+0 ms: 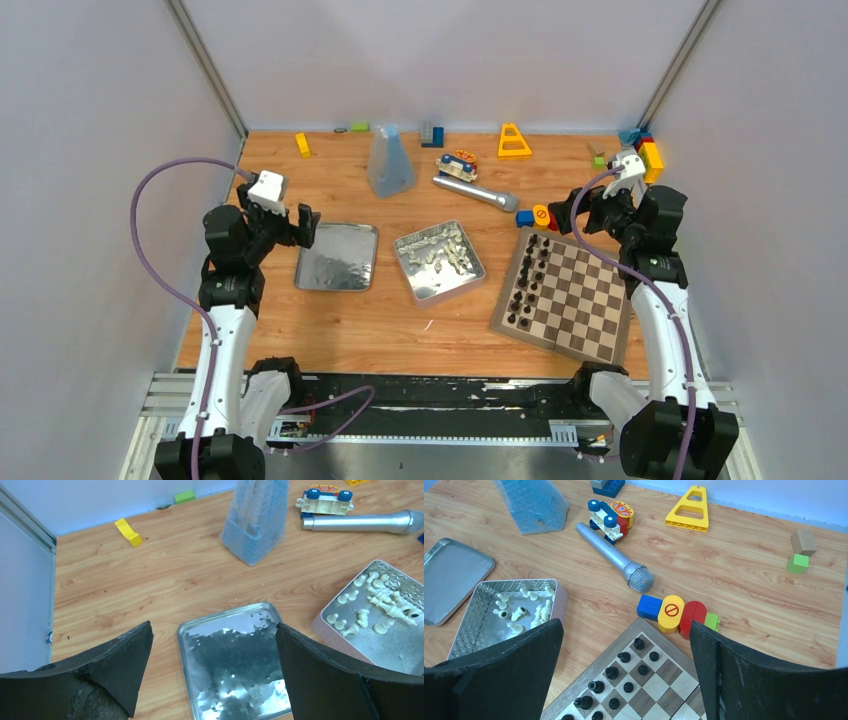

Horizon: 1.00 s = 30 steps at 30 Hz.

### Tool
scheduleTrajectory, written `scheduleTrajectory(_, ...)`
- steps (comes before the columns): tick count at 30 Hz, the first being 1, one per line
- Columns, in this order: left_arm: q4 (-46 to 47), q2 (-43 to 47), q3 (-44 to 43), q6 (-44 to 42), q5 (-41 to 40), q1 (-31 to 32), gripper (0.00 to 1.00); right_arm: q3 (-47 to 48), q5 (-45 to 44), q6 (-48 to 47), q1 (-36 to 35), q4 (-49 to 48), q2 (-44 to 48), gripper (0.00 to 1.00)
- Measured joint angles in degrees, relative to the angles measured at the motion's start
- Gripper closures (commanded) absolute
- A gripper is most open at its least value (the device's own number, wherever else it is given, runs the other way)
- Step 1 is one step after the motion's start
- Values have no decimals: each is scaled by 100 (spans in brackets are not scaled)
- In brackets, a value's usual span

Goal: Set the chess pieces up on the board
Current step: Move the storage box to the center of the board.

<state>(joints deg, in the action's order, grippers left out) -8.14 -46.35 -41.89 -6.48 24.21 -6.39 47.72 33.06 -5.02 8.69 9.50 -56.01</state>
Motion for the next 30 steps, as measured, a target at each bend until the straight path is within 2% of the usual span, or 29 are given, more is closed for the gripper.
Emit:
scheduleTrajectory(14,-343,22,-7,-319,254,0,0,-2,0,-17,0,0,2,0)
scheduleTrajectory(18,-748,-83,-179,-614,247,2,0,-11,0,-61,0,0,42,0)
scheduleTrajectory(21,-1099,-542,-446,-874,46,4,5,-46,7,-85,0,-28,85,0)
scheduleTrajectory(22,-1239,-761,-546,-942,-46,4,9,-68,11,-92,0,-33,94,0)
scheduleTrajectory(30,-2229,-3344,-1204,-1180,-822,4,31,-127,138,-138,0,-35,70,0)
